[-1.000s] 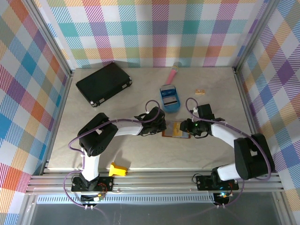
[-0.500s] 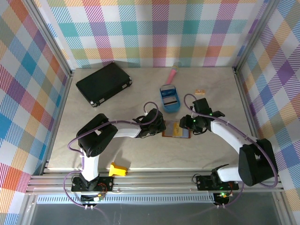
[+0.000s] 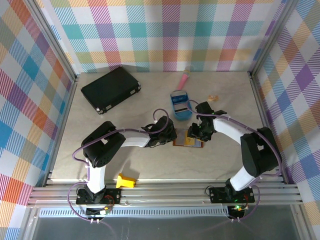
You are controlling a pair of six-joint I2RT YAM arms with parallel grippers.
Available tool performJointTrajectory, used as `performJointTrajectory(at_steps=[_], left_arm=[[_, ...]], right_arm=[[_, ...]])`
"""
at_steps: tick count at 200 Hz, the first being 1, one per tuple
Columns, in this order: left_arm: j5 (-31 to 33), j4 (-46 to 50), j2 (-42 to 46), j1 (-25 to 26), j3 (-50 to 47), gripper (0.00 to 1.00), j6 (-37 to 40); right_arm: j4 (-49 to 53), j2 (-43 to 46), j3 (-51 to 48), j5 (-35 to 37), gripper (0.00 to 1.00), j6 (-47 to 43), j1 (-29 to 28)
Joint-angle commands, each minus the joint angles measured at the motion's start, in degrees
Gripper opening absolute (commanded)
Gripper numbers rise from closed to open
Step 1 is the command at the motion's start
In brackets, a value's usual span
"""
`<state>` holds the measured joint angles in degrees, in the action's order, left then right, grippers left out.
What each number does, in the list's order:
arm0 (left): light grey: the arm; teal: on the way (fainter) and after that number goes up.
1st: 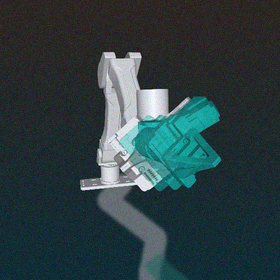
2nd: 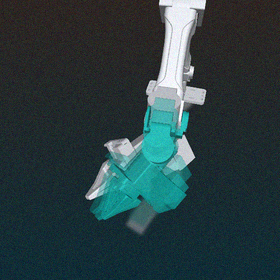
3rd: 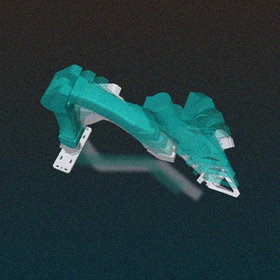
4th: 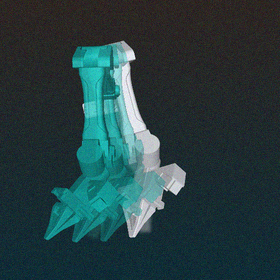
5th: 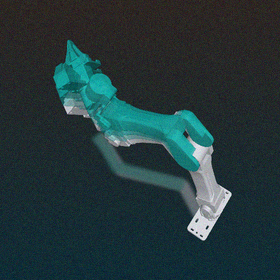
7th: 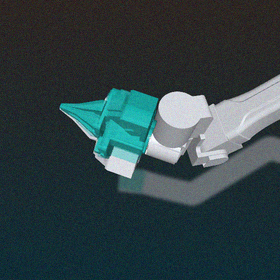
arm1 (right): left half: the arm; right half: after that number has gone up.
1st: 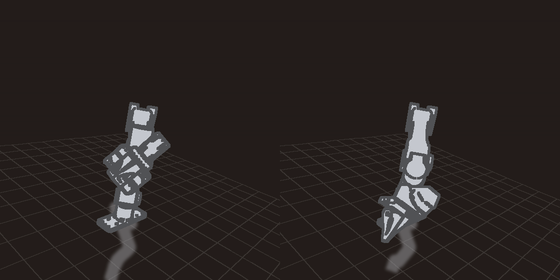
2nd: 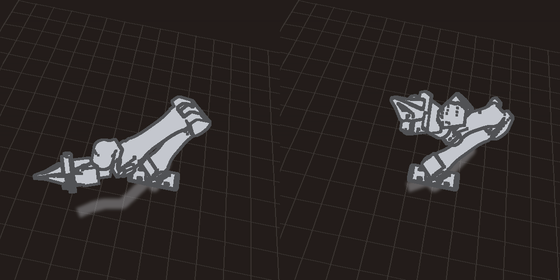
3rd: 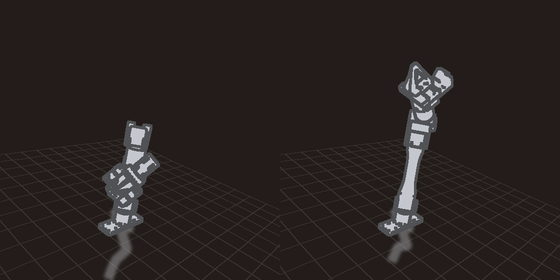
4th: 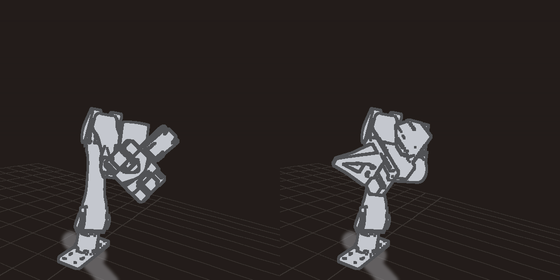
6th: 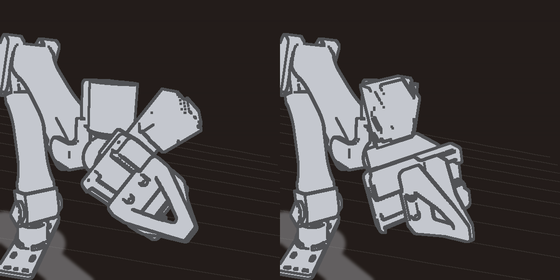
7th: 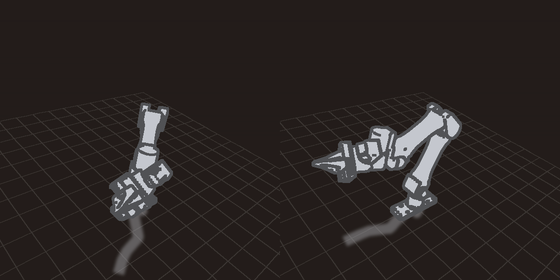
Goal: Put the credit cards into the card holder
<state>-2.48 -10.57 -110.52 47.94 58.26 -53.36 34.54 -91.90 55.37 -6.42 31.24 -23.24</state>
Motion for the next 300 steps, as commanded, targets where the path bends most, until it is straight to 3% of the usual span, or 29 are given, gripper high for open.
performJointTrajectory(at_steps=[1, 300], left_arm=[[-2.76, 6.09, -1.64, 1.53, -2.62, 0.0, -0.93], [-2.7, 5.82, -1.56, 1.55, -2.98, 0.0, -0.74]], right_arm=[[1.71, -1.36, 2.17, 0.53, 0.46, -0.21, -0.31], [0.99, -6.19, 4.38, -1.74, 0.35, -2.95, -1.44]])
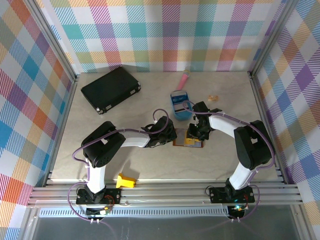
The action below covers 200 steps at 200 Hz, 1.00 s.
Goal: Put the credit cards into the card holder
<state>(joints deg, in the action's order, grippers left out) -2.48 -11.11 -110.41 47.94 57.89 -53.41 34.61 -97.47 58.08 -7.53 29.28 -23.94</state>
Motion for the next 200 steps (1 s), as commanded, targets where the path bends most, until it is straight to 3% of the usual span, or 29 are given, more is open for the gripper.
performJointTrajectory(at_steps=[1, 50, 200], left_arm=[[-2.7, 6.37, -1.7, 1.54, -2.6, 0.0, -0.67], [-2.7, 6.19, -1.61, 1.48, -2.87, 0.0, -0.78], [-2.62, 6.19, -1.69, 1.48, -3.02, 0.0, -0.86]], right_arm=[[0.96, -0.61, 1.68, -0.59, 0.35, -0.98, -0.75], [2.56, -0.07, 2.28, 2.84, 0.39, -1.08, -1.08], [2.53, -1.68, 3.21, 3.06, 0.42, -1.6, -1.4]])
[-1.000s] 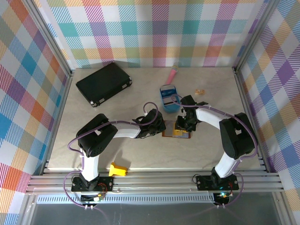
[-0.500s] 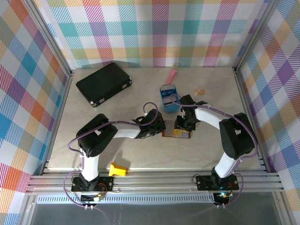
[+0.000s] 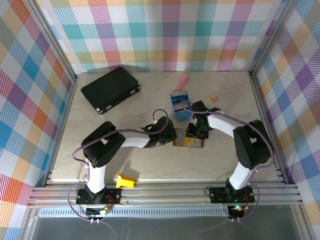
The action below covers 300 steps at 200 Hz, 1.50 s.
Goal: Put the credit cards into the card holder
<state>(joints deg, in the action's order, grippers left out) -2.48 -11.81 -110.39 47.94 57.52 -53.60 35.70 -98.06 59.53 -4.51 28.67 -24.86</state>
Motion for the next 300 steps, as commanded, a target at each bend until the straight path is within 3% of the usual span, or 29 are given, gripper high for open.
performJointTrajectory(at_steps=[1, 300], left_arm=[[-2.62, 6.89, -1.73, 1.46, -2.66, 0.0, -0.69], [-2.7, 6.12, -1.4, 1.5, -3.43, 0.0, -0.69]], right_arm=[[1.37, -1.13, 1.75, 0.08, 0.42, -0.98, -0.51], [-1.84, -2.97, 3.75, -5.07, 0.35, -1.97, -2.14]])
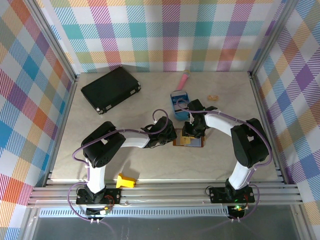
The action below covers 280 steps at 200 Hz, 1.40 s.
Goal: Put the credit cards into the card holder
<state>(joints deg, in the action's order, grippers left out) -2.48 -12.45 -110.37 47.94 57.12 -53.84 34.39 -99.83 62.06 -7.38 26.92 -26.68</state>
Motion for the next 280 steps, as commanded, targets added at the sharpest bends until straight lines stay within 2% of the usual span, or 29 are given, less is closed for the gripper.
performJointTrajectory(at_steps=[1, 131, 167, 243, 280], left_arm=[[-2.7, 6.75, -1.43, 1.52, -3.06, 0.0, -0.46], [-2.62, 6.18, -0.96, 1.5, -3.86, 0.0, -0.82], [-2.56, 6.12, -0.9, 1.45, -4.01, 0.0, -0.91], [-2.61, 4.91, -0.3, 1.44, -5.05, 0.0, -1.35], [-2.75, 4.14, -0.2, 1.42, -5.32, 0.0, -1.48]], right_arm=[[-0.5, -1.22, 1.22, -2.29, 0.35, -0.26, -0.32], [-3.75, -1.44, -0.93, -7.27, 0.25, 4.34, -0.23], [-3.92, -1.15, -1.02, -7.38, 0.24, 4.65, -0.23], [4.05, 7.47, -1.52, 1.94, 0.46, 1.63, 2.84], [6.56, 6.55, -1.11, 4.76, 0.54, -2.0, 2.86]])
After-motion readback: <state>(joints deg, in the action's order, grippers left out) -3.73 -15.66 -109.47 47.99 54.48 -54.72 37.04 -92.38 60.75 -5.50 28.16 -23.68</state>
